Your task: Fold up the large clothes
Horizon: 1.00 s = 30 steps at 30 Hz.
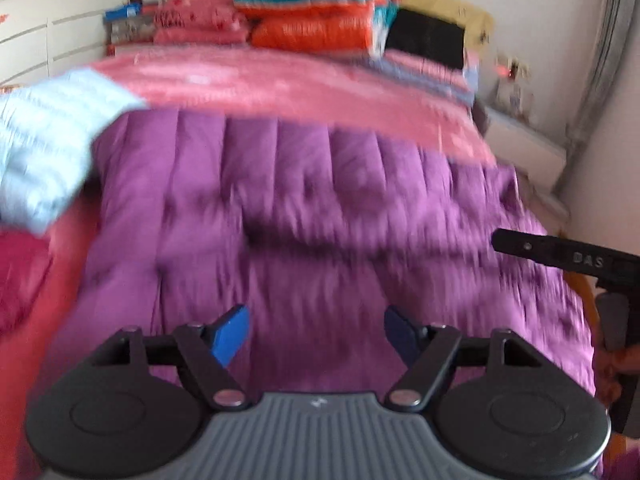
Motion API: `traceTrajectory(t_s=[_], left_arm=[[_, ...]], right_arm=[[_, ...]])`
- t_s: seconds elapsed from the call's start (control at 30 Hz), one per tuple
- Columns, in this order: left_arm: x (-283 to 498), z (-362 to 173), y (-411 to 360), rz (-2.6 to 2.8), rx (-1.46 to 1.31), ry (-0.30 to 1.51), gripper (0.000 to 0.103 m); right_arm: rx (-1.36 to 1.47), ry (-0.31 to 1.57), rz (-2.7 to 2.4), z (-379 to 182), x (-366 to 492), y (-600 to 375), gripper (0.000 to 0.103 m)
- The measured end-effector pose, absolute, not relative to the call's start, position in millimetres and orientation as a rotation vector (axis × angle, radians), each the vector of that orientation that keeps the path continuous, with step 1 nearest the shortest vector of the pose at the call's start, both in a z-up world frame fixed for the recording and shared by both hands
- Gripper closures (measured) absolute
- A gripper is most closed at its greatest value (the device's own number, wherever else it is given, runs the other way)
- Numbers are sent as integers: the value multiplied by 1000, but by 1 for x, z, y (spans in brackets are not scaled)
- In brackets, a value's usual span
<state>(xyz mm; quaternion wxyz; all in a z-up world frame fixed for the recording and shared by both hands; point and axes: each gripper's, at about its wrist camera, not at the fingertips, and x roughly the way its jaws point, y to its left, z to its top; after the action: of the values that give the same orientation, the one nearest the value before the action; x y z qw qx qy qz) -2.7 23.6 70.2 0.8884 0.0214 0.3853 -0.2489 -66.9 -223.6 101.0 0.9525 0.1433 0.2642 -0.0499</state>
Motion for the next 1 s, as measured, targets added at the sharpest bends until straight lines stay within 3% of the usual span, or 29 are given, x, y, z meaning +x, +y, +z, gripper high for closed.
traceTrajectory(t_s=[0.27, 1.0], left_arm=[[-53, 51, 45, -543, 82, 905, 27], [-166, 64, 82, -656, 111, 966, 26]], right_arm=[[142, 755, -45, 65, -120, -175, 0], [120, 927, 35, 73, -282, -130, 0]])
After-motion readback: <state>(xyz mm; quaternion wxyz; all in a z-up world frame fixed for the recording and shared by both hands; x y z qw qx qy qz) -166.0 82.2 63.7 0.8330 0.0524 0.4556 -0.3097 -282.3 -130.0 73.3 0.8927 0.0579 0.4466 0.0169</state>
